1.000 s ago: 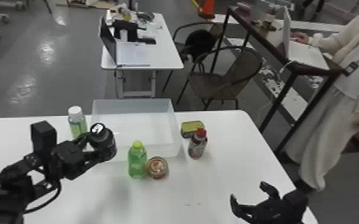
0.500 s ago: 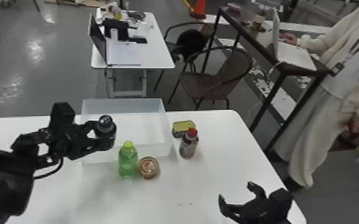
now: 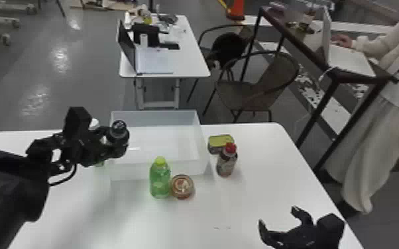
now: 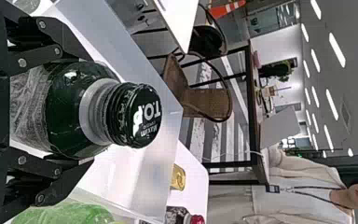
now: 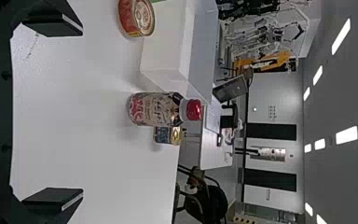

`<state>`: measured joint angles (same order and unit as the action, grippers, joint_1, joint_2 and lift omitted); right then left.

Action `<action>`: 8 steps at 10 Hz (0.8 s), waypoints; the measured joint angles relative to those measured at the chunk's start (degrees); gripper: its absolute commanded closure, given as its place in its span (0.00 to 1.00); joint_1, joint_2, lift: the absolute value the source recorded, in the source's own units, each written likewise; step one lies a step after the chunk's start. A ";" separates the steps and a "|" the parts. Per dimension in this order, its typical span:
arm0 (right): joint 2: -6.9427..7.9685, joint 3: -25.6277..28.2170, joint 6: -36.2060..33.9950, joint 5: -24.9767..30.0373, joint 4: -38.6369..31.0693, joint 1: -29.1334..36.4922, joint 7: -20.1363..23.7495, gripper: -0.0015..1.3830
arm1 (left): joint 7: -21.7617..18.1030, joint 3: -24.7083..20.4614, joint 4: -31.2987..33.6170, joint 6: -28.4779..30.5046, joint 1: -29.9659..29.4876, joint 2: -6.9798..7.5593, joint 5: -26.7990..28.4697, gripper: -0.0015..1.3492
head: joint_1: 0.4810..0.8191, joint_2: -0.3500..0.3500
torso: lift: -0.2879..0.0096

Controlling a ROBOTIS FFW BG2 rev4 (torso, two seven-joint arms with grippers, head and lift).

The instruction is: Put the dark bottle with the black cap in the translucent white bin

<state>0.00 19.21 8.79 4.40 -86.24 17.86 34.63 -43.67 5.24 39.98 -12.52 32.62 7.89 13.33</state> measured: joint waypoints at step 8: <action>0.00 -0.06 -0.02 -0.70 -0.05 0.22 0.17 0.06 | 1.52 3.50 2.08 -3.45 0.62 -1.05 -4.81 0.10 | 0.63 0.23 | 0.93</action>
<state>0.00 19.15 8.77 3.70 -86.28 18.08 34.80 -42.15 8.74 42.06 -15.97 33.24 6.84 8.52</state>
